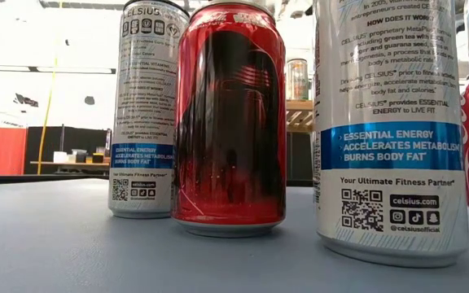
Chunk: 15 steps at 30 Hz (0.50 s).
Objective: Place canned beverage on shelf
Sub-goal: Put the left white-yellow soda can on the shelf aligned with the other white-yellow soda can
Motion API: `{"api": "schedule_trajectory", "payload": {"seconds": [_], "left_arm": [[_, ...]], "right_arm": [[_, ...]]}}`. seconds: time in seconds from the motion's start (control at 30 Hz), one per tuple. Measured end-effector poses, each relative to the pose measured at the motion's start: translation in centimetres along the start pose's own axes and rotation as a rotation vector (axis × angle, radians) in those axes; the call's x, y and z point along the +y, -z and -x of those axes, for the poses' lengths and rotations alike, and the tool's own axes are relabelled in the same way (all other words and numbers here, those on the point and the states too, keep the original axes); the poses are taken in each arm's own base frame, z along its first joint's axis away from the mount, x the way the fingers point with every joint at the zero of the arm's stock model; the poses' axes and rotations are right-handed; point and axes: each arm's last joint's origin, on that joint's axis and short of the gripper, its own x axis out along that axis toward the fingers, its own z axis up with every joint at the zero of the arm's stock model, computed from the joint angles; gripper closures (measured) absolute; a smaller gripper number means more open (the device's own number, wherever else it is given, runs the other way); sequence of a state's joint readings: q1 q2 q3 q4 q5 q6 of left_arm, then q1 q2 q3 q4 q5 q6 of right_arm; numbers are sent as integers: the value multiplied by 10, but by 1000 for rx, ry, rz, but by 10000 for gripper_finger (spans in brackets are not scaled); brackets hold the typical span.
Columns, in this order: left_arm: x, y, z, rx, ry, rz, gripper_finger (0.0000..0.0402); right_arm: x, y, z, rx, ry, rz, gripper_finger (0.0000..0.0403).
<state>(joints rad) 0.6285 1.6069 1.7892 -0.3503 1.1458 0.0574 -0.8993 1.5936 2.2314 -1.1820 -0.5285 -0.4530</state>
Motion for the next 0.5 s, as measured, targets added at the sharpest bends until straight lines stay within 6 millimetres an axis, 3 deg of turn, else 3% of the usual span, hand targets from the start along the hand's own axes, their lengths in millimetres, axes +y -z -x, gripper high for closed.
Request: {"api": "schedule_trajectory", "payload": {"seconds": [0.13, 0.27, 0.4, 0.5], "left_arm": [[30, 12, 13, -1, 7, 30, 143], [47, 18, 34, 14, -59, 45, 143], [48, 21, 52, 84, -182, 10, 143], [37, 19, 59, 253, -333, -88, 143]], "right_arm": [[3, 1, -10, -1, -21, 0, 85], [5, -3, -15, -30, -27, -5, 85], [7, -7, -17, -46, 9, 16, 85], [6, -10, -18, -66, 35, 12, 85]]}}
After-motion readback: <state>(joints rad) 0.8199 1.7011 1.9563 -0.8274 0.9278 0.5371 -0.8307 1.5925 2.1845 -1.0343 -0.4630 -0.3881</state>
